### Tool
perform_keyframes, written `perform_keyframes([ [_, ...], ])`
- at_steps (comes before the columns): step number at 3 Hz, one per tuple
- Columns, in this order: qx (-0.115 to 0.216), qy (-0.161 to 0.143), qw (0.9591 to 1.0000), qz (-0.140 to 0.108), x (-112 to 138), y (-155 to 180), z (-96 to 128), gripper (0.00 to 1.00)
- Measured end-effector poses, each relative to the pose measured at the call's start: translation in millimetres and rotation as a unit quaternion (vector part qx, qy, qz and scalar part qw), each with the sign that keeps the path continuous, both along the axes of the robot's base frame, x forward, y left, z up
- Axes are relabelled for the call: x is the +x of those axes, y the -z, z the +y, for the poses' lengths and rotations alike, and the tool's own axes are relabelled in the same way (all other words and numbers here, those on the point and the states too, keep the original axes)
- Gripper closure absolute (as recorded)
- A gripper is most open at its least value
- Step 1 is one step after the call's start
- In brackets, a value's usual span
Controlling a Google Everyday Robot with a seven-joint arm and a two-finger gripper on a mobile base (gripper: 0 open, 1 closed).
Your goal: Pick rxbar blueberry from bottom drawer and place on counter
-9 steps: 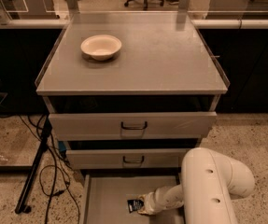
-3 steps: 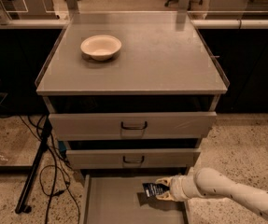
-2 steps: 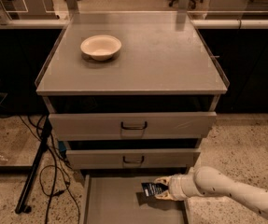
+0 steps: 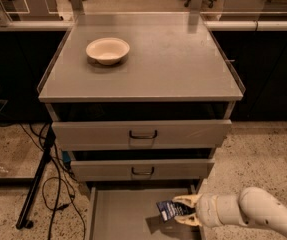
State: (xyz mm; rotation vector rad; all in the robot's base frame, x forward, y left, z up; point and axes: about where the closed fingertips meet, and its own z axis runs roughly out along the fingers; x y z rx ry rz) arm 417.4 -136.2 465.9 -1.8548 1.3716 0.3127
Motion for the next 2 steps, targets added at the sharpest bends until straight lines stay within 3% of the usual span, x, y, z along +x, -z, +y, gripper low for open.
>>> perform_keyframes([
  [1,0.015,-0.011,0.9993,-0.032,-29,-52,-16,1.0],
  [2,0.004,-0.006,0.9981,-0.062,-5,-129,-22,1.0],
])
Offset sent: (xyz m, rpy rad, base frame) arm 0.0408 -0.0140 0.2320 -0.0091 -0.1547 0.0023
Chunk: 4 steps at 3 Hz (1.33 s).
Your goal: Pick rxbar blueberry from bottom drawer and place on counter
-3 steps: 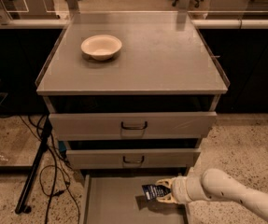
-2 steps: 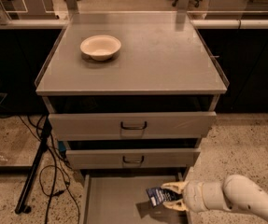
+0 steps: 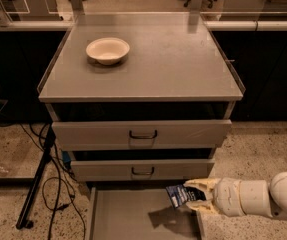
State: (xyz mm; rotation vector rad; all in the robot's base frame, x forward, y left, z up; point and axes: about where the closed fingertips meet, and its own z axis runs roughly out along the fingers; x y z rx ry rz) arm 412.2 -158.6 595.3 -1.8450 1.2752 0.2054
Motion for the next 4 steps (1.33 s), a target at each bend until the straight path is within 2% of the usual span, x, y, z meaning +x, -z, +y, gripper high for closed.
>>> perform_keyframes([
  [1,0.0,0.0,1.0,0.0,0,0,0,1.0],
  [2,-0.006,-0.009,0.9999,-0.006,18,-12,4,1.0],
  [3,-0.042,-0.029,0.9982,-0.032,68,-62,14,1.0],
  [4,-0.097,-0.043,0.9907,-0.085,80,-118,28,1.0],
])
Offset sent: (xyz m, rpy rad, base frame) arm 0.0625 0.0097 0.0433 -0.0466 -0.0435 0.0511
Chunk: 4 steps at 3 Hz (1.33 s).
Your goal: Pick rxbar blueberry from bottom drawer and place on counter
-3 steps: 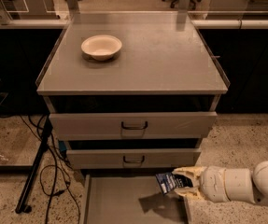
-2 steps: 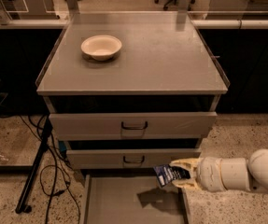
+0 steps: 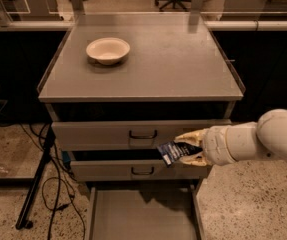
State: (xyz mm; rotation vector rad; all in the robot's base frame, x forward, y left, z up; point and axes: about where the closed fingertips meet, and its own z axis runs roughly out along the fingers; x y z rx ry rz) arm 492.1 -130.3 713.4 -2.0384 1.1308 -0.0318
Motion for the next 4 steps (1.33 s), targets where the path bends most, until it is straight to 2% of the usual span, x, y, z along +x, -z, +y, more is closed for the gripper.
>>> perform_keyframes([
  [1,-0.049,-0.024,0.9982,-0.026,-33,-32,9,1.0],
  [2,-0.05,-0.024,0.9981,-0.027,-33,-32,9,1.0],
  [3,-0.06,-0.027,0.9969,-0.043,-27,-42,10,1.0],
  [4,-0.098,-0.03,0.9923,-0.07,-6,-74,6,1.0],
])
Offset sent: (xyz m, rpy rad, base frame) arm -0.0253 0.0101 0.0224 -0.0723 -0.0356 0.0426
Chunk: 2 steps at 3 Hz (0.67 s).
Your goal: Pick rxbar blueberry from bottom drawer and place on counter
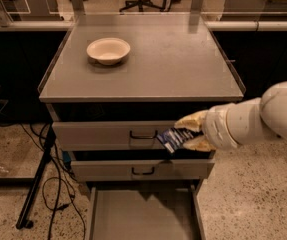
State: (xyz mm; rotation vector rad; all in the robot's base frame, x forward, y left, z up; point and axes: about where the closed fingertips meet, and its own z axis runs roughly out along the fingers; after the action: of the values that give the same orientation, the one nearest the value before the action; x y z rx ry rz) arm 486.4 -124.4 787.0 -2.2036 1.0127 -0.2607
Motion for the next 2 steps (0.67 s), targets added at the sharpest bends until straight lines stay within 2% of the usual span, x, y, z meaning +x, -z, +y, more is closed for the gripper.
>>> perform_keyframes([
  [1,-0.027,-0.009,0.9993,-0.022,40,-42,-3,1.0],
  [2,-0.048,-0.022,0.9983,-0.022,103,-87,7,1.0],
])
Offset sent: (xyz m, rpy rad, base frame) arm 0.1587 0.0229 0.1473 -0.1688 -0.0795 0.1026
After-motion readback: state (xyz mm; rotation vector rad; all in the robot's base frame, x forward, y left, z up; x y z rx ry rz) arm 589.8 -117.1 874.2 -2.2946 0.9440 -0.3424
